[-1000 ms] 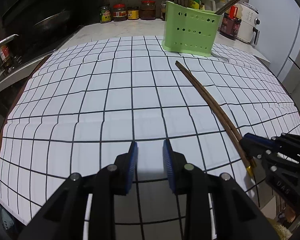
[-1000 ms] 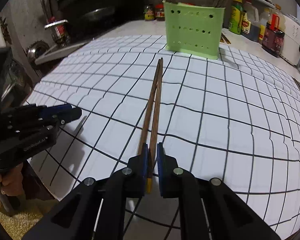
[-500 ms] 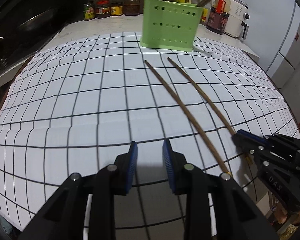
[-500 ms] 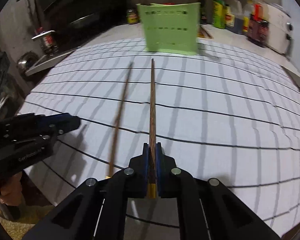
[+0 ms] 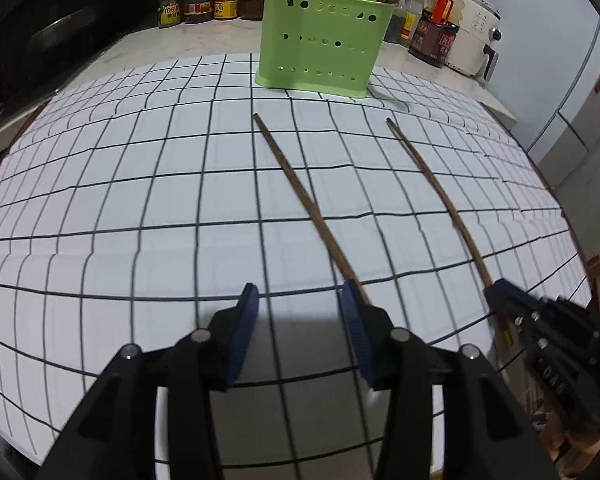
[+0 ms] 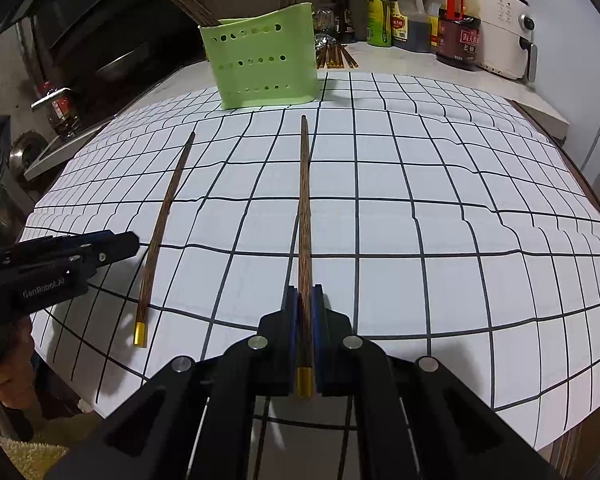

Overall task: Organize utensils
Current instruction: 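Grasp one chopstick with the right tool while the left tool grasps another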

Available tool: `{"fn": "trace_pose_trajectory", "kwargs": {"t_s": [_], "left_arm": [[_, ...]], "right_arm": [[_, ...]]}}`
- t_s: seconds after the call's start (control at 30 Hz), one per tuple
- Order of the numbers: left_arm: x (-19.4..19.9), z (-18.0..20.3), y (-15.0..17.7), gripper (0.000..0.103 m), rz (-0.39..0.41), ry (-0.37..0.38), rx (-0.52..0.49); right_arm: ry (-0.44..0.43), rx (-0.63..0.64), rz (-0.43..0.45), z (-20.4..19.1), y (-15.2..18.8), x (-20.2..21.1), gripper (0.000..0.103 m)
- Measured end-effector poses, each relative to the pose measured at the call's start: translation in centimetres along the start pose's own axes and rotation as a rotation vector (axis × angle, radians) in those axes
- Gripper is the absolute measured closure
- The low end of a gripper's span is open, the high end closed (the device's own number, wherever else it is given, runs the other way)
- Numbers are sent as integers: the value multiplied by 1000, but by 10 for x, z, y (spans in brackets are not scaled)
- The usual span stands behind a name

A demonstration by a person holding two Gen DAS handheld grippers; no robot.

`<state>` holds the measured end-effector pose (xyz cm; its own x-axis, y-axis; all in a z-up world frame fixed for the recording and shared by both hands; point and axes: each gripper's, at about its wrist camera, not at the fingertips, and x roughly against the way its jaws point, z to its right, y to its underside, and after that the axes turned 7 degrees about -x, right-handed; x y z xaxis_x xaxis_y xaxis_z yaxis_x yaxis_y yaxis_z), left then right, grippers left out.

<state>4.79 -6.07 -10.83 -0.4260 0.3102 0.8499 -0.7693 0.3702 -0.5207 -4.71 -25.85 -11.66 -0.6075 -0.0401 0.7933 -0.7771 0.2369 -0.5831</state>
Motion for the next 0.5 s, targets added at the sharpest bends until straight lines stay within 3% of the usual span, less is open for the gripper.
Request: {"fn": "trace_pose_trajectory", "kwargs": {"t_s": [0.2, 0.27, 0.5], "left_arm": [[-7, 22, -7, 60, -7, -6, -55], [-8, 29, -8, 60, -9, -9, -76], [-13, 50, -9, 60, -19, -99, -163]], "right_arm": [[-32, -14, -2, 3, 1, 0, 89], [-34, -8, -3, 1, 3, 1, 83], [-29, 11, -5, -4, 6, 4, 78]]}}
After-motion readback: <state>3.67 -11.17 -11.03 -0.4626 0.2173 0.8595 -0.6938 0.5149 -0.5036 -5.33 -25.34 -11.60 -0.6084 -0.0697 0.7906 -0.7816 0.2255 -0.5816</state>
